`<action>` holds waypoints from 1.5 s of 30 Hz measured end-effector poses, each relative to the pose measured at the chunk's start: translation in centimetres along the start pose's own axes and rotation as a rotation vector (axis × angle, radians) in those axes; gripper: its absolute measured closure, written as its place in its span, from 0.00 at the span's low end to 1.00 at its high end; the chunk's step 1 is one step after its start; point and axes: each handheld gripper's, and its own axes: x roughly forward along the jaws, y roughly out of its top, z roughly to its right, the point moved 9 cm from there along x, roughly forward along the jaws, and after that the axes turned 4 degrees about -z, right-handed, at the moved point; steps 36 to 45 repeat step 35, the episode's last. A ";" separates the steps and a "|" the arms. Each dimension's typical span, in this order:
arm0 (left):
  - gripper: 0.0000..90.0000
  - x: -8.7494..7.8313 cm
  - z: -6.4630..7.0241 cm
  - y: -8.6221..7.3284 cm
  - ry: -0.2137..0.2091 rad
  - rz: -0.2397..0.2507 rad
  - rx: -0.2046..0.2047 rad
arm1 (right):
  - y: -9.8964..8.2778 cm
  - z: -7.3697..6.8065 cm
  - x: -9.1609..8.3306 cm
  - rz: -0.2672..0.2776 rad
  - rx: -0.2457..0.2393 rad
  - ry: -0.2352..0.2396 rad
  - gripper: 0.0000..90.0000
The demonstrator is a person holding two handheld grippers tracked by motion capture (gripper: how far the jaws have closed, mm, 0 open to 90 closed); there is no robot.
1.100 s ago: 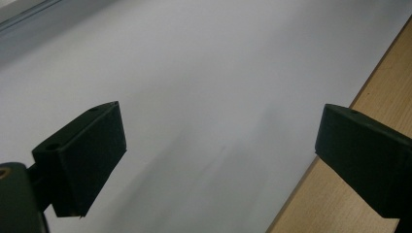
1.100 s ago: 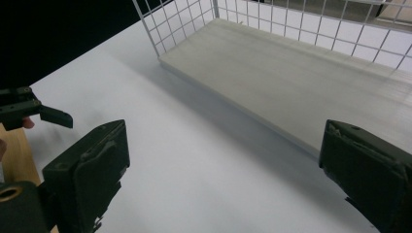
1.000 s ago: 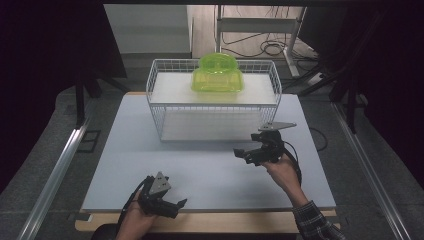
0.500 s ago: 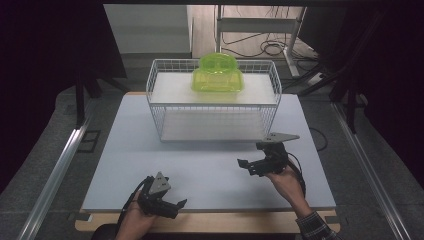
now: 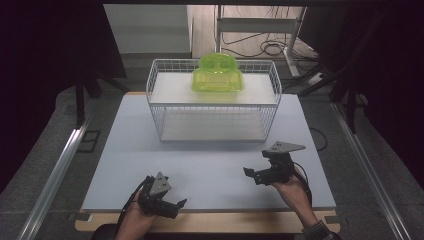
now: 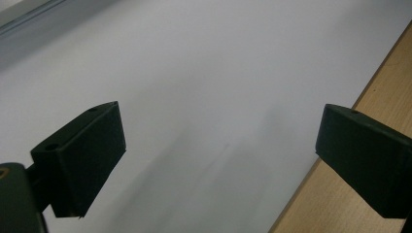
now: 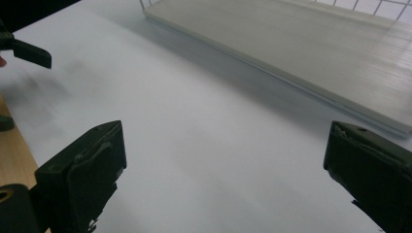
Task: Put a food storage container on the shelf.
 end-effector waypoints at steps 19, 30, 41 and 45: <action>0.02 0.3 -0.2 -0.1 0.030 -0.001 0.024 | -4.1 0.8 -0.8 -0.040 0.001 -0.052 0.02; 0.02 0.5 -0.1 -0.3 0.032 -0.013 0.039 | -6.7 0.6 0.7 -0.127 -0.002 -0.050 0.01; 0.02 0.5 -0.1 -0.2 0.032 -0.010 0.040 | -6.9 0.8 0.8 -0.135 0.005 -0.056 0.01; 0.02 0.5 -0.1 -0.2 0.032 -0.010 0.040 | -6.9 0.8 0.8 -0.135 0.005 -0.056 0.01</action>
